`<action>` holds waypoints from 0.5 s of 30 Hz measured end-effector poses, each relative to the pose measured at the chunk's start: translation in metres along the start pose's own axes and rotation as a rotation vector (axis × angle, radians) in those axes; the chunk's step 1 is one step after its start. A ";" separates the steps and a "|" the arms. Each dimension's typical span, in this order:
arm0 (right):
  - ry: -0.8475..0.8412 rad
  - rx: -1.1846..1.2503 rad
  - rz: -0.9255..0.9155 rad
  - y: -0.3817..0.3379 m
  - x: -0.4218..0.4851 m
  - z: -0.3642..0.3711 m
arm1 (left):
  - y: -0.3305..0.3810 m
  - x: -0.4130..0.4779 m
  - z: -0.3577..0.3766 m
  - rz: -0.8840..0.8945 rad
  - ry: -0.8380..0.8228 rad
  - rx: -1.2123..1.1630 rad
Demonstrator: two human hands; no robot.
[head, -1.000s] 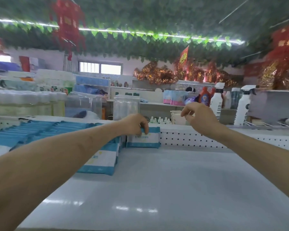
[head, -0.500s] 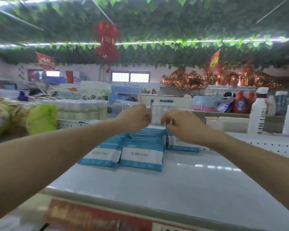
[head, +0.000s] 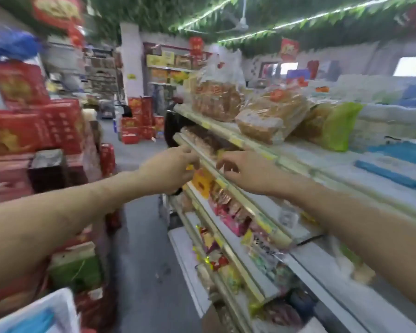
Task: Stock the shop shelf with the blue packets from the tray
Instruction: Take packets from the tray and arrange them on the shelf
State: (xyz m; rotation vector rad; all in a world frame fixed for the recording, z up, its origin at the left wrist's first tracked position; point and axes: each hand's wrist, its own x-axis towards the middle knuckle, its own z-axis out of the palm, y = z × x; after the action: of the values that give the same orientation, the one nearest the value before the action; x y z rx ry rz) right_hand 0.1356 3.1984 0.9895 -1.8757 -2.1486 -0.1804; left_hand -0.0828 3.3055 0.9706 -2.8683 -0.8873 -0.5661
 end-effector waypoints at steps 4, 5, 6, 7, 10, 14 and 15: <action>-0.190 0.219 -0.224 -0.129 0.040 0.138 | -0.121 -0.190 0.039 -0.393 -0.189 0.087; -0.250 0.287 -0.248 -0.160 0.041 0.175 | -0.141 -0.238 0.048 -0.497 -0.227 0.071; -0.312 0.355 -0.262 -0.188 0.040 0.211 | -0.157 -0.282 0.056 -0.590 -0.266 0.049; -0.374 0.410 -0.281 -0.216 0.038 0.246 | -0.171 -0.325 0.065 -0.671 -0.311 0.017; -0.541 0.490 -0.325 -0.291 0.019 0.330 | -0.194 -0.429 0.087 -0.837 -0.440 -0.041; -0.684 0.421 -0.382 -0.356 -0.002 0.409 | -0.194 -0.501 0.120 -0.879 -0.562 -0.097; -0.697 0.392 -0.399 -0.366 -0.003 0.422 | -0.194 -0.512 0.127 -0.866 -0.619 -0.083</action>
State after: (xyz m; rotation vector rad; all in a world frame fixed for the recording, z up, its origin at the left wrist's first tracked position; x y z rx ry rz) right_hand -0.2792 3.2581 0.6197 -1.3826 -2.7106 0.8747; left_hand -0.5411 3.2197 0.6571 -2.6140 -2.2571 0.3084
